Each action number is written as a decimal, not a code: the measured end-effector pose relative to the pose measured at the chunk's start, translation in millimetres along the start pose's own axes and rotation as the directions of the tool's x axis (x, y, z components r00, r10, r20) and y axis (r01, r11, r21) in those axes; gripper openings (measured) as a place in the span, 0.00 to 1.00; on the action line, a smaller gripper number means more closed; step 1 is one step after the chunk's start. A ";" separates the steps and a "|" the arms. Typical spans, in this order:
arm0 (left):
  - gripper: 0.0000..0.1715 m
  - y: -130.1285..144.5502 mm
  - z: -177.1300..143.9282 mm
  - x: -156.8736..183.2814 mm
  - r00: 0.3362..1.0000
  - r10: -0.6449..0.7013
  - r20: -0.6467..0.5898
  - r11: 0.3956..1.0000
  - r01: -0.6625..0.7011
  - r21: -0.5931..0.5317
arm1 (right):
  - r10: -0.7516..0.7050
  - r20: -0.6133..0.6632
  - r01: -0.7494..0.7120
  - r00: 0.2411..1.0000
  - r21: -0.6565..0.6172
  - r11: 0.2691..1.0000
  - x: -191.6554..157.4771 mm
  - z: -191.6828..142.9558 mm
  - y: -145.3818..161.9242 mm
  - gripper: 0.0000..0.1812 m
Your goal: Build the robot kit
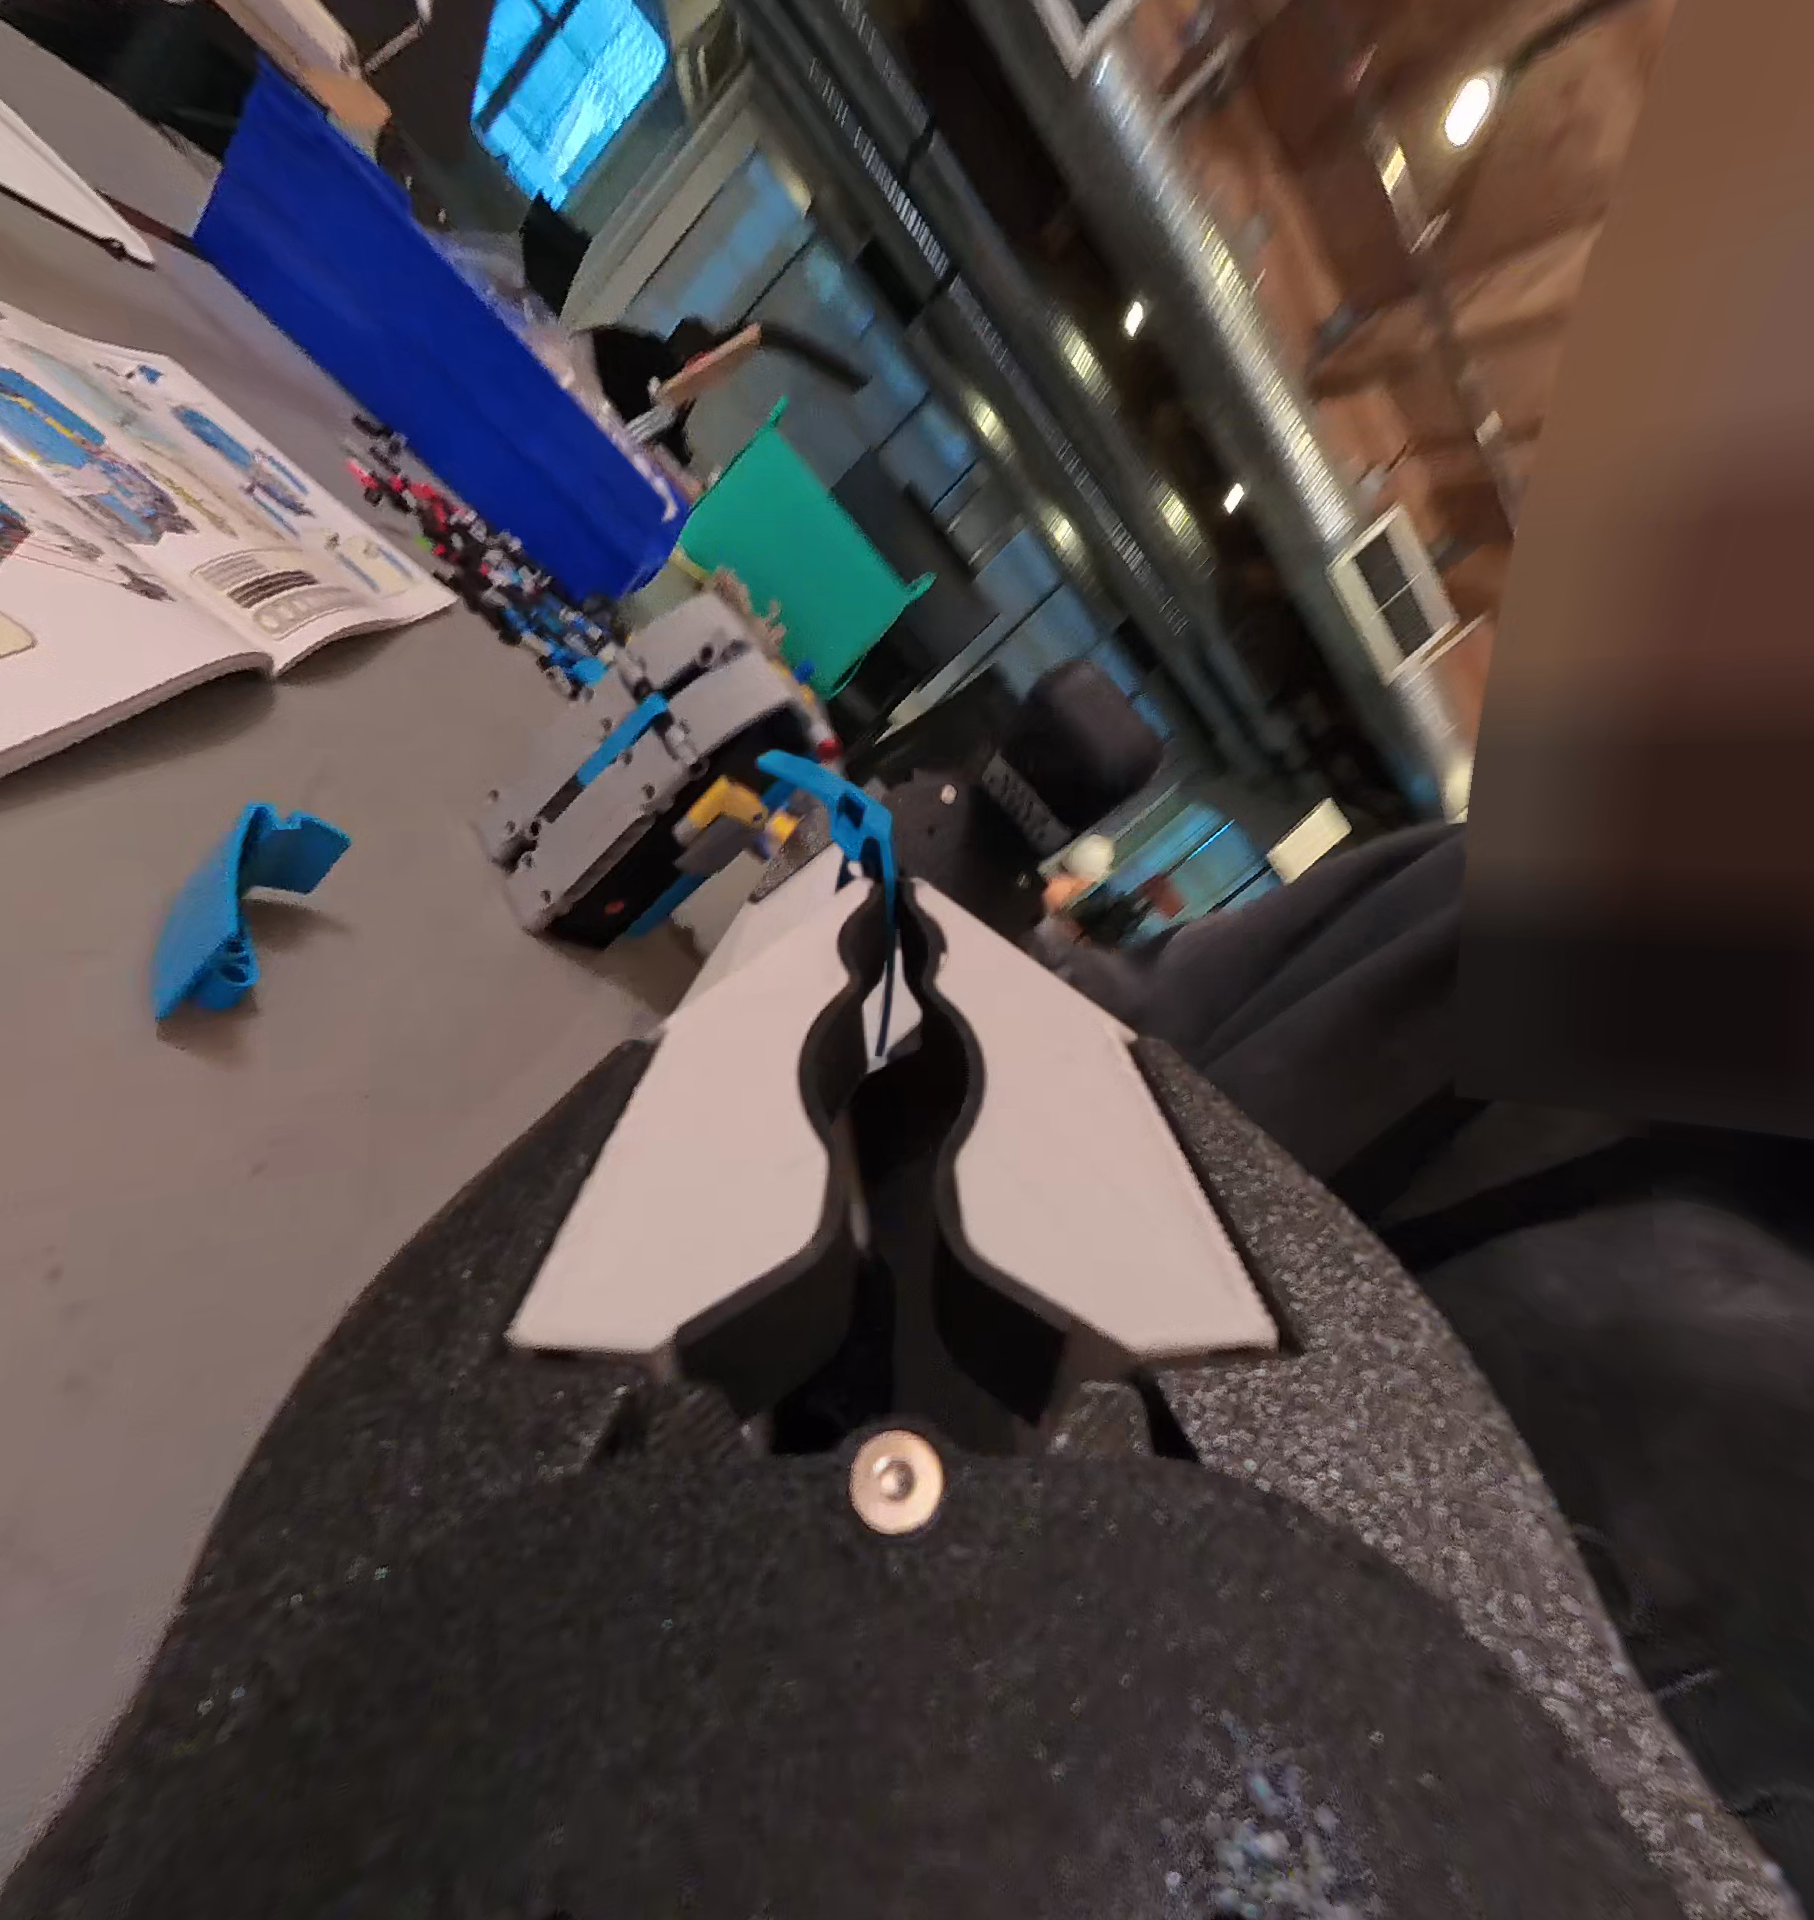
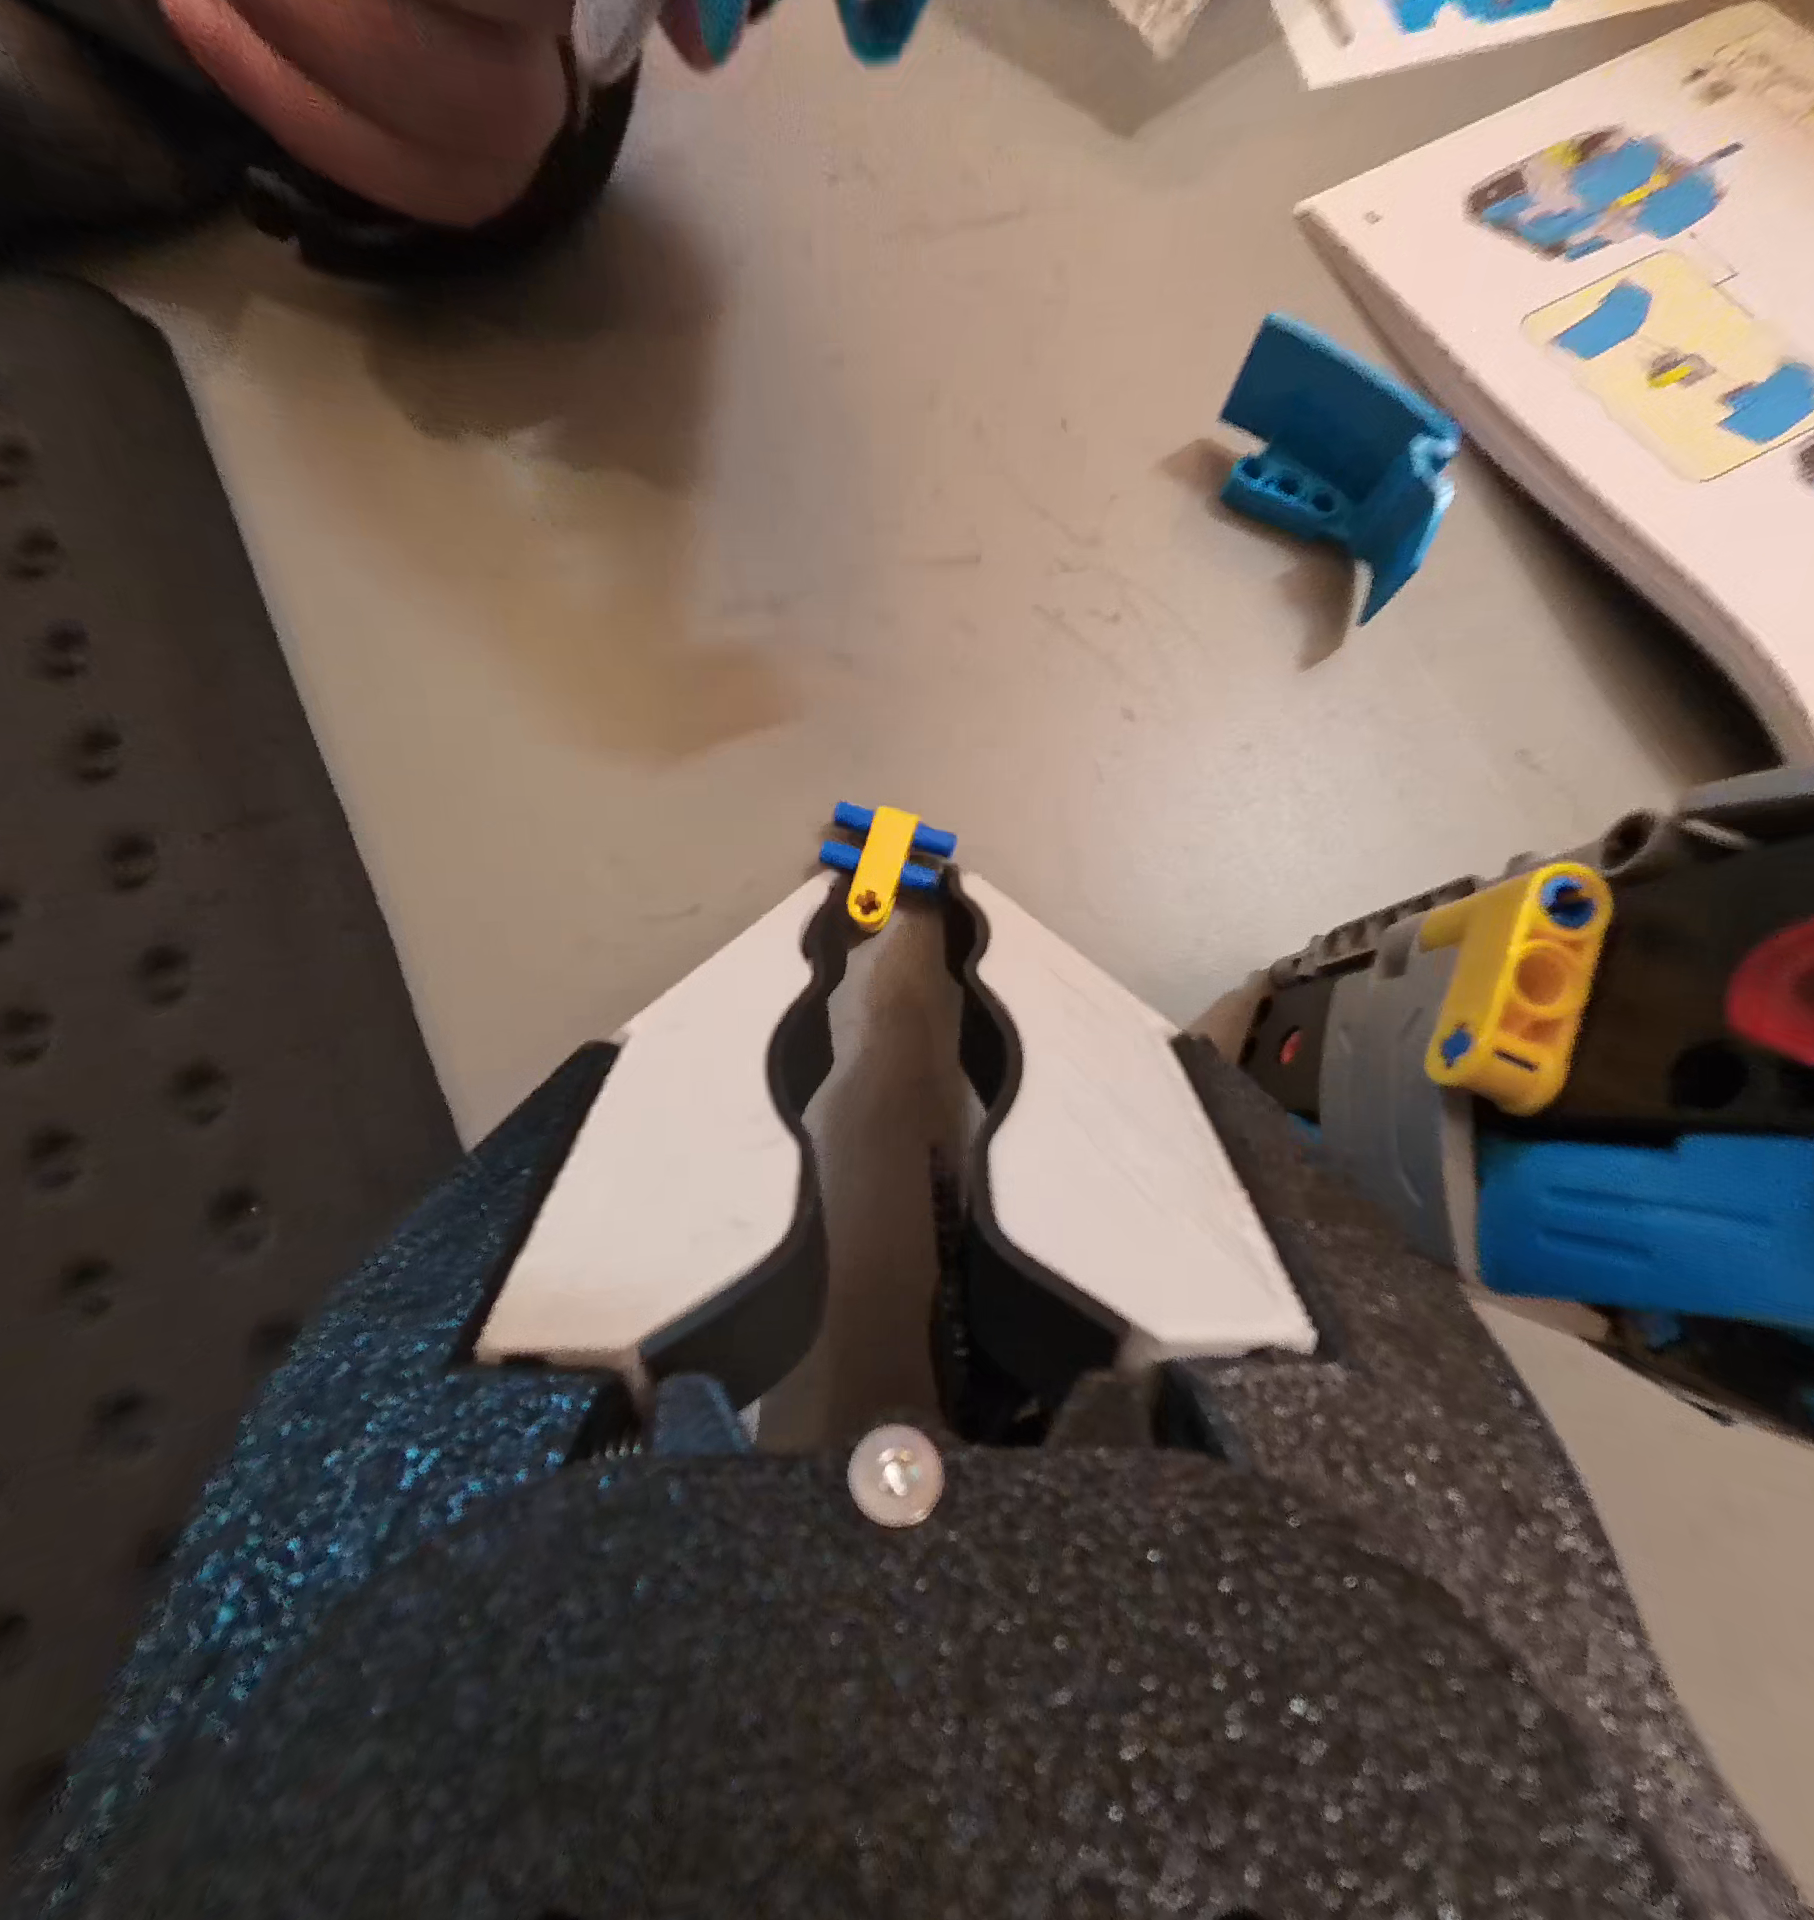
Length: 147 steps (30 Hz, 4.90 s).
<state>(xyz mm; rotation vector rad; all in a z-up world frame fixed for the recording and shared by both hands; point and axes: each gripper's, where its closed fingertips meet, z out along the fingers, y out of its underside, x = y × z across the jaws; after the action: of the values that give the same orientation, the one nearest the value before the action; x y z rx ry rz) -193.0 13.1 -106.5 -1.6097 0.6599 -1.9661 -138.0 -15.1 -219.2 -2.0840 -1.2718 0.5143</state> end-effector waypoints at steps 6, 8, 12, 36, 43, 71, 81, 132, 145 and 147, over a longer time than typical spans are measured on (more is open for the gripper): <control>0.00 -17.1 -3.3 2.0 0.987 -0.131 -0.092 0.975 0.145 0.166 | 0.120 -0.140 -0.051 0.983 0.419 0.907 17.1 -44.1 -88.6 0.09; 0.00 -10.8 1.6 3.1 0.990 -0.119 -0.075 0.981 0.129 0.144 | 0.135 -0.186 -0.032 0.973 0.471 0.882 18.0 -47.5 -102.0 0.10; 0.00 -6.5 0.9 -7.0 0.998 -0.043 0.051 0.993 0.037 0.110 | 0.064 -0.198 0.011 0.978 0.358 0.934 13.3 -30.9 -87.5 0.10; 0.22 53.5 1.5 -44.5 0.831 0.445 0.335 0.841 -0.258 -0.476 | -0.599 -0.570 0.672 0.563 -0.106 0.733 7.0 -27.0 -42.9 0.10; 0.12 42.4 20.6 5.6 0.884 0.445 0.143 0.870 -0.388 -0.305 | -0.352 -0.553 0.535 0.755 0.208 0.819 -10.2 -45.6 -76.5 0.10; 0.02 78.8 18.5 10.2 0.819 0.574 -0.014 0.719 -0.511 -0.471 | -0.055 0.274 -0.066 0.960 0.412 0.909 -41.6 -54.7 -60.1 0.16; 0.02 101.7 20.6 12.6 0.812 0.580 -0.070 0.660 -0.518 -0.544 | -0.217 0.210 0.138 0.953 0.335 0.932 -60.4 -37.4 -47.3 0.05; 0.14 110.7 1.2 -51.0 -0.033 0.844 -0.536 -0.529 -0.222 -0.819 | 0.047 0.124 -0.092 0.991 0.390 0.916 -16.4 -92.4 -6.5 0.04; 0.06 109.4 14.0 -57.1 -0.031 0.895 -0.445 -0.431 -0.322 -0.843 | 0.114 0.142 -0.149 0.983 0.265 0.953 -12.5 -73.2 6.1 0.04; 0.04 101.3 22.6 -50.4 -0.082 0.921 -0.381 -0.383 -0.373 -0.845 | 0.182 0.144 -0.205 0.973 0.167 0.964 -8.2 -60.1 16.0 0.04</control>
<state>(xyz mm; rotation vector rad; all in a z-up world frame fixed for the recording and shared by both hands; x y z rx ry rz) -154.1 -31.0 -205.8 -1.1322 2.0105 0.2877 -94.5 -46.6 -186.9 -2.0582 -1.0507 0.8317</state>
